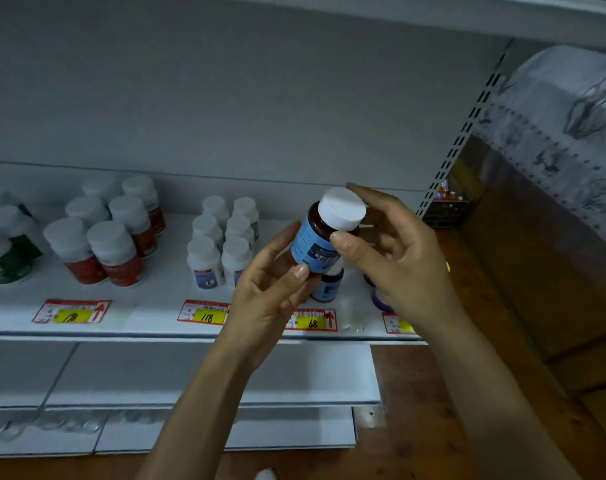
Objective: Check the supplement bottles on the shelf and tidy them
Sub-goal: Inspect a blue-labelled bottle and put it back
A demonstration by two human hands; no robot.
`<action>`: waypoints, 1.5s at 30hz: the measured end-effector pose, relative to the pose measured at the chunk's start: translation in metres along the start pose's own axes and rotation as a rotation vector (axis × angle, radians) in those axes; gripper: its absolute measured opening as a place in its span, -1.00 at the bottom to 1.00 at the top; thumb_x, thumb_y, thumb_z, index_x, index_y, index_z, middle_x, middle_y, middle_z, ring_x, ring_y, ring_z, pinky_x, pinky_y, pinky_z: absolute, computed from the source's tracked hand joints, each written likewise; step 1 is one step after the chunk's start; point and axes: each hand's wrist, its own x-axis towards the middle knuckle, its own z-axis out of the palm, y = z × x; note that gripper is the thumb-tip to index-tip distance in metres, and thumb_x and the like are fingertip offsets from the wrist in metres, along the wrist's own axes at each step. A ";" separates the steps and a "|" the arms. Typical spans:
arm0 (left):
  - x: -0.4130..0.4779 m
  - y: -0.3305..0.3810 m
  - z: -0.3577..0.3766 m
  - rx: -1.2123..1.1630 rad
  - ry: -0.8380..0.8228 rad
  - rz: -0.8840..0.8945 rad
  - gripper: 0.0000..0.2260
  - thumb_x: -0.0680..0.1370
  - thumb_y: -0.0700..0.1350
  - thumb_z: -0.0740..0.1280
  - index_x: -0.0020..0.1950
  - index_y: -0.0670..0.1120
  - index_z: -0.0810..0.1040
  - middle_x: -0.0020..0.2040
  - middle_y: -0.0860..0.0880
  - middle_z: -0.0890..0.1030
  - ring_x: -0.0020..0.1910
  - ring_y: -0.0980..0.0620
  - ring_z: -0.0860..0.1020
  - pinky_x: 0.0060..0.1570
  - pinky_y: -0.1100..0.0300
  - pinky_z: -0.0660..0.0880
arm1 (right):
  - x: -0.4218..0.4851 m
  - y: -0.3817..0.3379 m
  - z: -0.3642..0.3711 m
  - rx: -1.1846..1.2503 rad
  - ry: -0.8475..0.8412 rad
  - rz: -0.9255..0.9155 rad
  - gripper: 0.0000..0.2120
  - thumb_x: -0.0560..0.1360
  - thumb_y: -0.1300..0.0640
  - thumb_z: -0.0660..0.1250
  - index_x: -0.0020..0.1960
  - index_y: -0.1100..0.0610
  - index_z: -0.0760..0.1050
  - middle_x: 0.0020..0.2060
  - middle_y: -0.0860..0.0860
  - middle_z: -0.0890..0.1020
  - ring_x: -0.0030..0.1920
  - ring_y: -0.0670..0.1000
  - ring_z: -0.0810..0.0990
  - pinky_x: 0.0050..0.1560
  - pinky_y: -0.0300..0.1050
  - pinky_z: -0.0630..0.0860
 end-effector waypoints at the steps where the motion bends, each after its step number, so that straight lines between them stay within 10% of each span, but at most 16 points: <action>1: 0.004 0.001 -0.002 0.016 -0.004 0.001 -0.56 0.45 -0.27 0.33 0.32 -0.03 0.46 0.16 -0.03 0.64 0.18 -0.05 0.59 0.05 0.18 0.57 | 0.007 -0.001 0.001 -0.037 -0.005 0.006 -0.58 0.40 -0.04 0.42 0.24 -0.03 0.49 0.07 -0.12 0.63 0.08 -0.14 0.62 0.01 -0.23 0.57; 9: 0.047 -0.012 -0.032 0.845 0.123 0.264 -0.72 0.55 -0.13 0.35 0.26 -0.04 0.51 0.15 0.04 0.62 0.07 0.21 0.58 0.12 0.35 0.48 | 0.078 0.031 0.014 -0.243 0.180 0.032 -0.82 0.46 0.09 0.45 0.03 -0.01 0.51 -0.12 -0.21 0.59 -0.16 -0.34 0.58 -0.18 -0.46 0.47; 15: 0.060 -0.038 -0.068 1.514 -0.124 0.551 -0.71 0.31 -0.23 0.55 0.00 -0.17 0.65 0.04 -0.12 0.67 0.03 -0.15 0.62 0.01 0.12 0.57 | 0.097 0.087 0.033 -0.477 -0.009 0.244 -0.74 0.47 0.02 0.44 0.10 0.07 0.51 -0.07 -0.06 0.61 -0.07 -0.10 0.59 -0.10 -0.25 0.54; 26: 0.067 -0.048 -0.077 1.445 -0.087 0.634 -0.76 0.37 -0.29 0.45 0.02 -0.22 0.64 0.00 -0.15 0.66 0.02 -0.08 0.56 0.10 0.30 0.40 | 0.095 0.133 0.046 -0.595 -0.204 0.400 -0.75 0.46 -0.04 0.40 0.05 0.04 0.47 -0.09 -0.11 0.54 -0.03 -0.07 0.55 -0.21 -0.29 0.40; 32: 0.061 -0.041 -0.064 1.408 -0.018 0.508 -0.72 0.50 0.00 0.30 0.05 -0.16 0.65 0.05 -0.10 0.66 0.05 -0.09 0.60 0.13 0.42 0.32 | 0.087 0.114 0.037 -0.562 -0.202 0.370 -0.52 0.54 -0.08 0.32 0.37 0.11 0.38 0.27 0.07 0.50 0.26 0.00 0.47 0.09 -0.23 0.34; 45: 0.039 -0.075 0.068 1.360 0.120 0.666 -0.82 0.54 -0.07 0.34 0.07 -0.12 0.62 0.12 -0.04 0.64 0.12 -0.04 0.55 0.11 0.23 0.43 | 0.037 0.058 -0.085 -0.315 0.192 -0.163 -0.93 0.50 0.17 0.36 -0.06 0.13 0.60 -0.20 -0.20 0.61 -0.14 -0.24 0.60 -0.06 -0.39 0.48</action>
